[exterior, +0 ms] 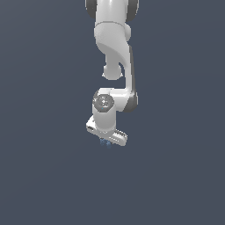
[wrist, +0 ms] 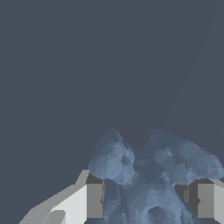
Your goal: Pick up the object and move it to a goal position.
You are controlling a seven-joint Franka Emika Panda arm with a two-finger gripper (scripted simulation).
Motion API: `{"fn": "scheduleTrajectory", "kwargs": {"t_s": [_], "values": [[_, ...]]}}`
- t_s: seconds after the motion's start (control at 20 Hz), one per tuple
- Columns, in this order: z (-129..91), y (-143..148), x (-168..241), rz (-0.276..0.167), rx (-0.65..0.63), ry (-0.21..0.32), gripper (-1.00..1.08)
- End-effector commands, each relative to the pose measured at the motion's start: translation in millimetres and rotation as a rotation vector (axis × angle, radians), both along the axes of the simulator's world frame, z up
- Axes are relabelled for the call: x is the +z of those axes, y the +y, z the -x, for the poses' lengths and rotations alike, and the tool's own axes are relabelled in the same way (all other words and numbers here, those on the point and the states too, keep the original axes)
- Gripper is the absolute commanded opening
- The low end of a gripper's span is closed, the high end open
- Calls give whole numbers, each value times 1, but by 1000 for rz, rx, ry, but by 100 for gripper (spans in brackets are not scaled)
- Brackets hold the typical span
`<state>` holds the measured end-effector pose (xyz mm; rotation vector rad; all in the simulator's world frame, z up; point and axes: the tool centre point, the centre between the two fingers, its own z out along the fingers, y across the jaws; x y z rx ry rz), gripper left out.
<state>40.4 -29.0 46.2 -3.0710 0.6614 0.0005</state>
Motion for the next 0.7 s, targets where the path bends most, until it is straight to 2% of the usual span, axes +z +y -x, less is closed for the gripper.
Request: {"fn": "scheduleTrajectory", "kwargs": {"t_s": [0.0, 0.65], "values": [[6, -9, 1, 0, -1, 0, -100], [62, -91, 8, 0, -1, 0, -100]]}}
